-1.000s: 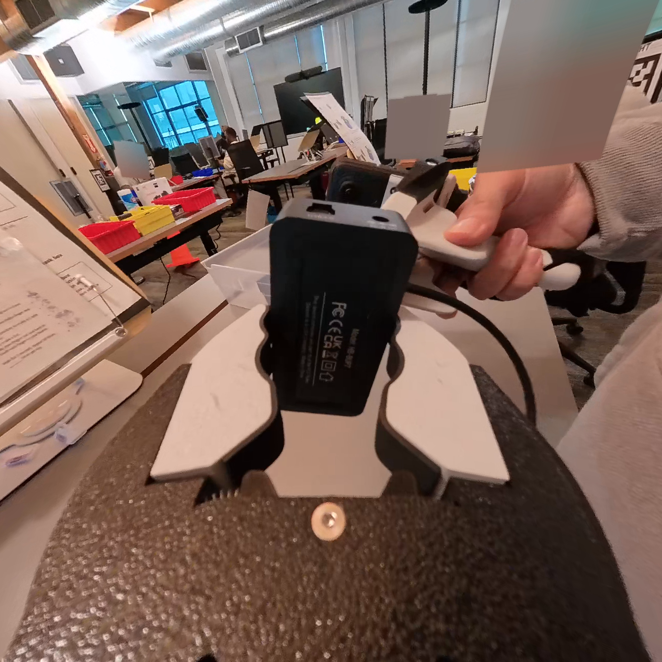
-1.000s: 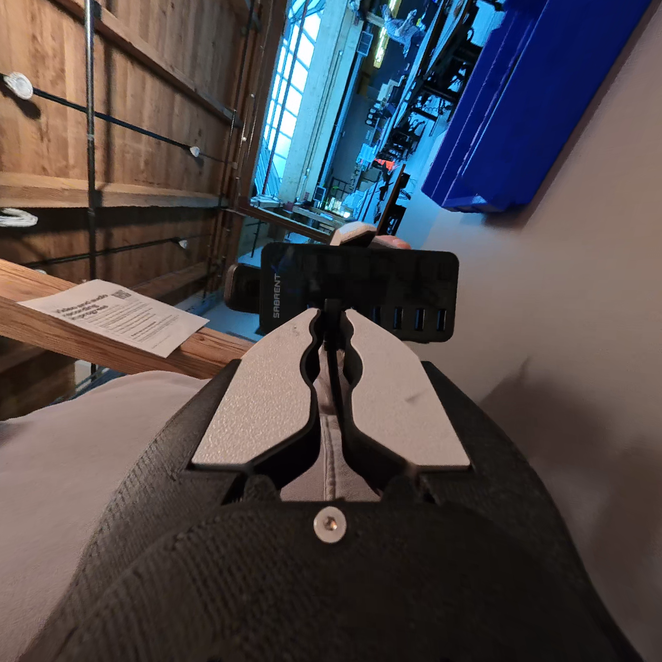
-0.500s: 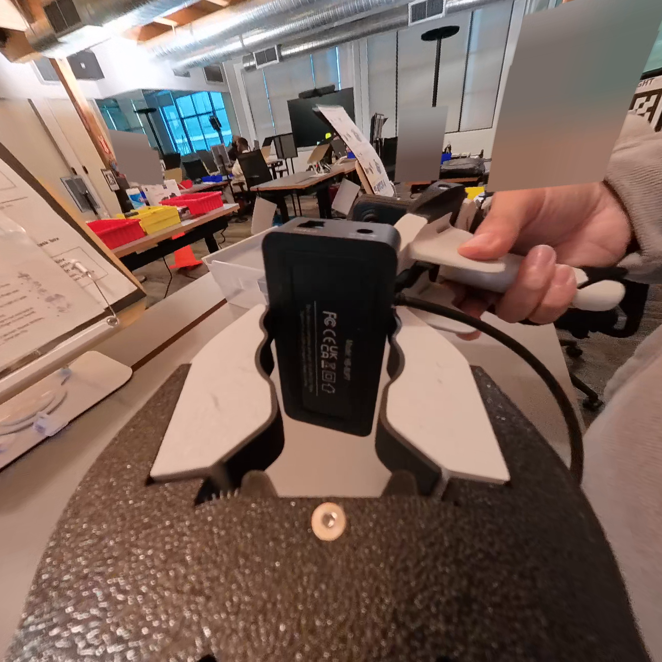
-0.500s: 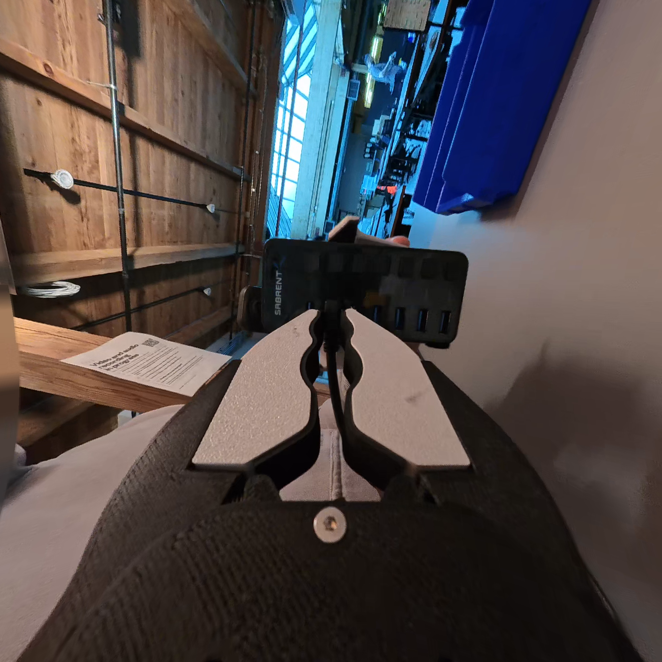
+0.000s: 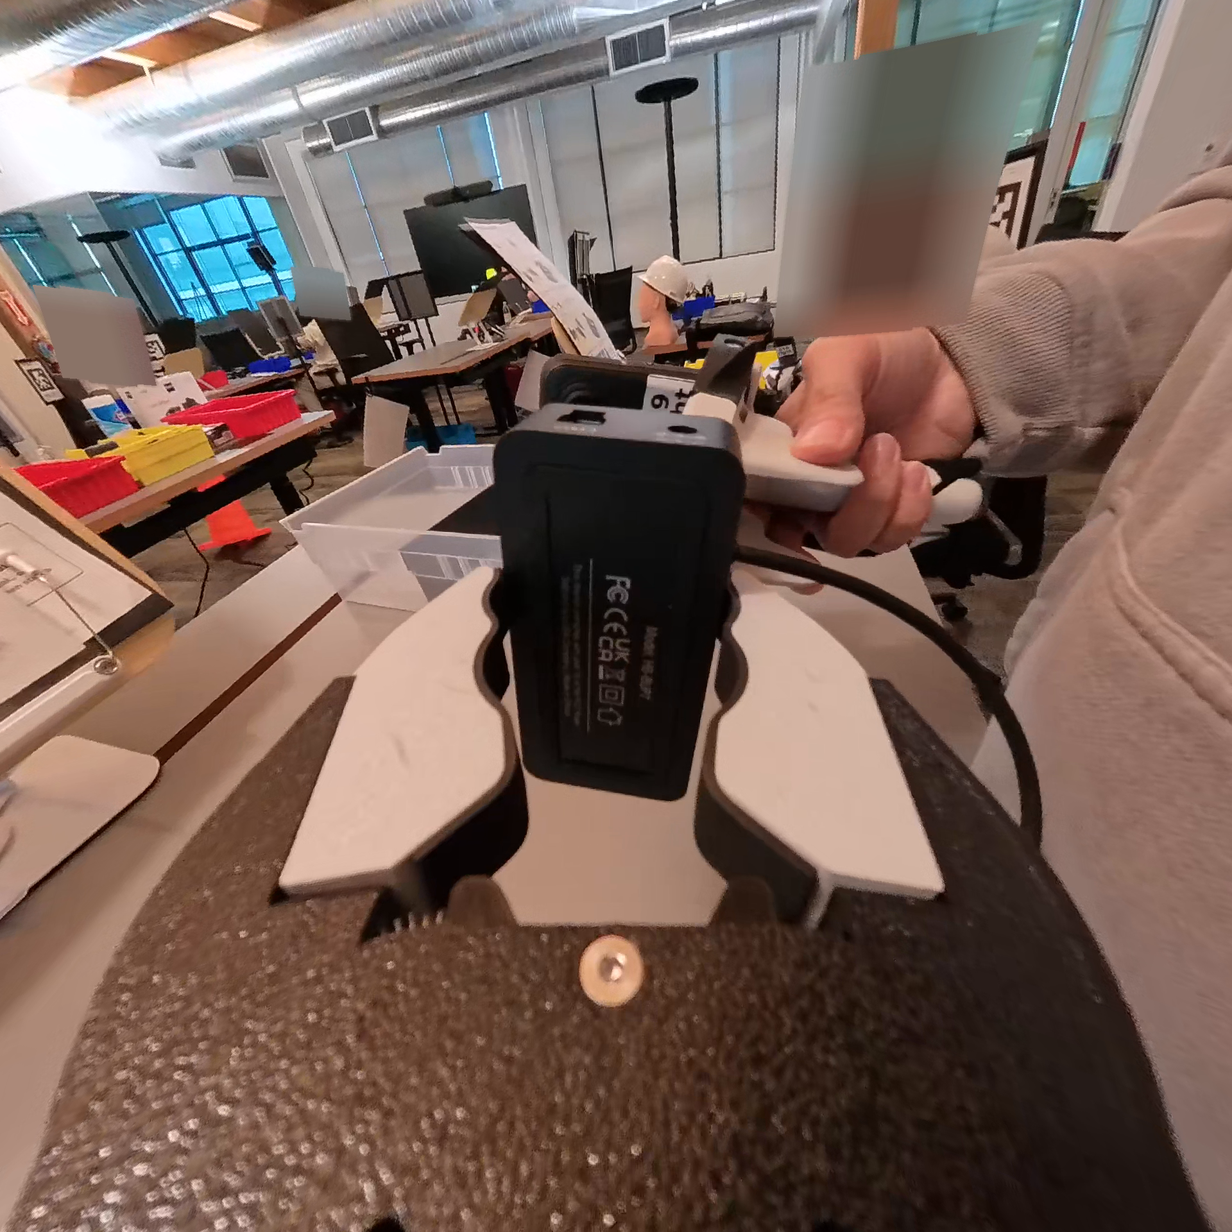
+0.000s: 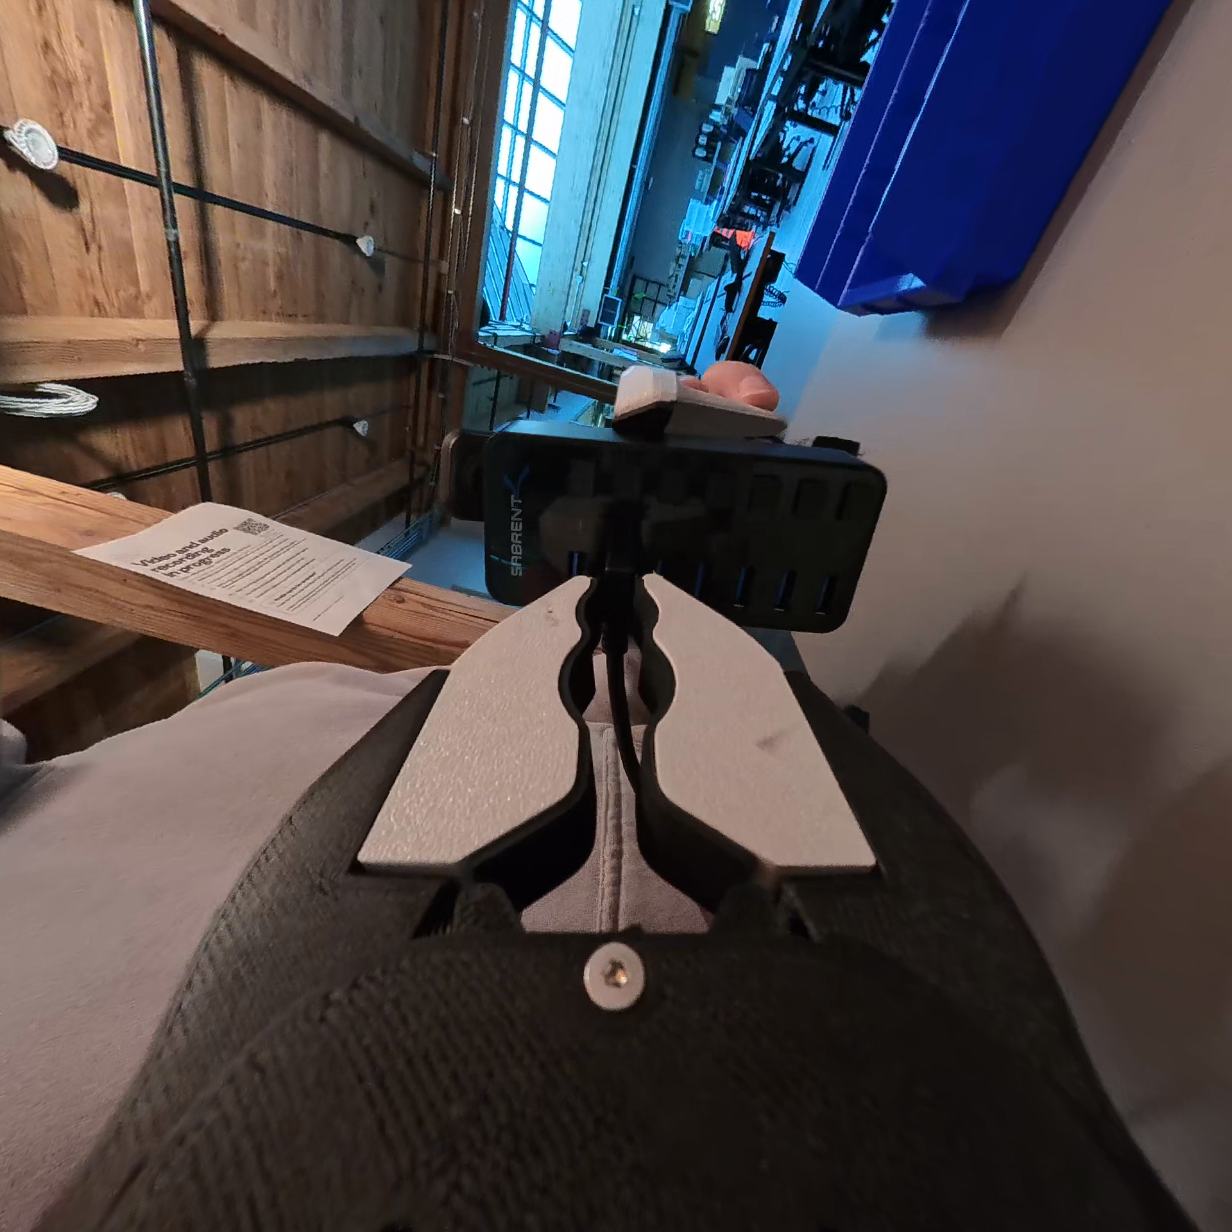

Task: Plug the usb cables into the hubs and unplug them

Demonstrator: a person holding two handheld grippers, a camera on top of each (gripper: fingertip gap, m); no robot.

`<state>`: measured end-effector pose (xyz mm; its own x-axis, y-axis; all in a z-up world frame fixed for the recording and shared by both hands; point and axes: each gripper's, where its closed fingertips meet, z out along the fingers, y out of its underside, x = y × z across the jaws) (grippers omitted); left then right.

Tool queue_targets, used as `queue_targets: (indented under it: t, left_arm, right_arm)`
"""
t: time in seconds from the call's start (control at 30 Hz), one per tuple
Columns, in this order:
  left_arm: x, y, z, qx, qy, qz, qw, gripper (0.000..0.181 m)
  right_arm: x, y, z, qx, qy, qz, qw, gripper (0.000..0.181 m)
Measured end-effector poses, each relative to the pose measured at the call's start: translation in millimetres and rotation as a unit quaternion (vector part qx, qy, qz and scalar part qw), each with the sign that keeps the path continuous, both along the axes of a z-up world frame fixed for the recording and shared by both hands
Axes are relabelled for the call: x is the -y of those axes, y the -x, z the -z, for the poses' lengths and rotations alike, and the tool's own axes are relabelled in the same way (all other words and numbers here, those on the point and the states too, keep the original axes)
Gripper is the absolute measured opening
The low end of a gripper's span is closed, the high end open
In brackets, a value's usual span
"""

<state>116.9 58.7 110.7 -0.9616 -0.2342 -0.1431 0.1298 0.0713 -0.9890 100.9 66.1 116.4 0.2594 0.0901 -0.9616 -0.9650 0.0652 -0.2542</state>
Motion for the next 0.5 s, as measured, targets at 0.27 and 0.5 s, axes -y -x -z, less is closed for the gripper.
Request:
queue_targets:
  t: [0.27,0.5]
  left_arm:
    - [0.4,1.5,6.4,-0.012,-0.014,0.015,1.0,0.059]
    - [-1.6,-2.1,6.1,-0.016,-0.01,0.005,1.0,0.059]
  right_arm:
    - [-0.5,1.3,3.7,0.004,0.008,-0.006,1.0,0.009]
    - [-1.2,-3.6,1.9,-0.021,-0.021,0.016,0.999,0.012]
